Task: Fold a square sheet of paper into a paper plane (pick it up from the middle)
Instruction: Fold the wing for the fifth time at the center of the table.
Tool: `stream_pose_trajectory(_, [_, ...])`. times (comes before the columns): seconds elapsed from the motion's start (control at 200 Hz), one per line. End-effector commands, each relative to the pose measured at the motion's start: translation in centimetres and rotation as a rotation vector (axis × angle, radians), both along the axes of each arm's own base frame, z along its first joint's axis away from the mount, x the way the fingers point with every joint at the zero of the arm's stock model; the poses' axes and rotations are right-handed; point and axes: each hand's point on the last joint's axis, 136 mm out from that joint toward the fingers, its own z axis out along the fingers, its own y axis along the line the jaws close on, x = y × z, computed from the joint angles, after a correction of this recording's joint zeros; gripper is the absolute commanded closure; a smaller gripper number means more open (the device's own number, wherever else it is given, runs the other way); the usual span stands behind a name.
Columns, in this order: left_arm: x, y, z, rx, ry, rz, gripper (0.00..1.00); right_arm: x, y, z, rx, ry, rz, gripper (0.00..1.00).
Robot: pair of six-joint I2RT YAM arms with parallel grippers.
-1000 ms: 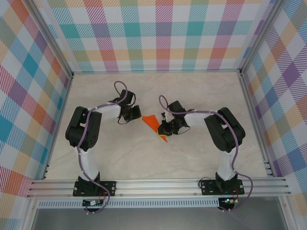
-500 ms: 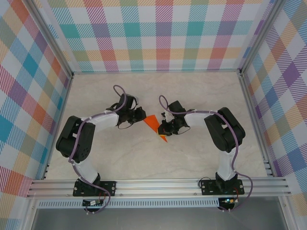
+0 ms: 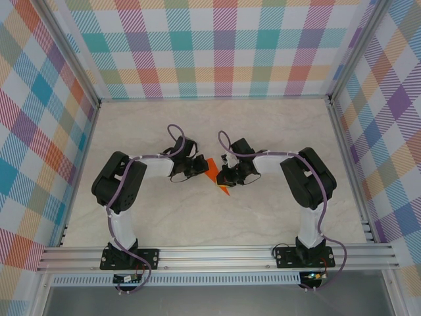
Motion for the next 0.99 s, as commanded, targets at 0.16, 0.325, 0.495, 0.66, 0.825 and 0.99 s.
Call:
stream_pose_trajectory(0.16, [-0.4, 1.8, -2.9, 0.108, 0.062, 0.05, 0.92, 0.1, 0.8, 1.6, -0.031, -0.005, 0.03, 0.93])
stream_pose_trajectory(0.325, [-0.7, 2.0, -3.4, 0.124, 0.084, 0.051, 0.92, 1.2, 2.1, 1.2, -0.046, -0.009, 0.038, 0.93])
stream_pose_trajectory(0.495, [-0.9, 2.2, -3.9, 0.142, 0.1, 0.055, 0.92, 2.1, 2.7, 0.3, -0.072, -0.002, 0.043, 0.93])
stream_pose_trajectory(0.66, [-1.1, 3.0, -4.4, 0.185, 0.123, 0.072, 0.92, 0.9, 1.3, -1.1, -0.127, 0.029, 0.052, 0.93])
stream_pose_trajectory(0.825, [-1.4, 4.2, -5.1, 0.256, 0.149, 0.097, 0.92, -0.9, -0.5, -1.5, -0.142, 0.05, 0.047, 0.94])
stream_pose_trajectory(0.99, [-1.6, 4.8, -5.6, 0.297, 0.168, 0.107, 0.92, -2.6, -2.3, -1.7, -0.124, 0.048, 0.038, 0.95])
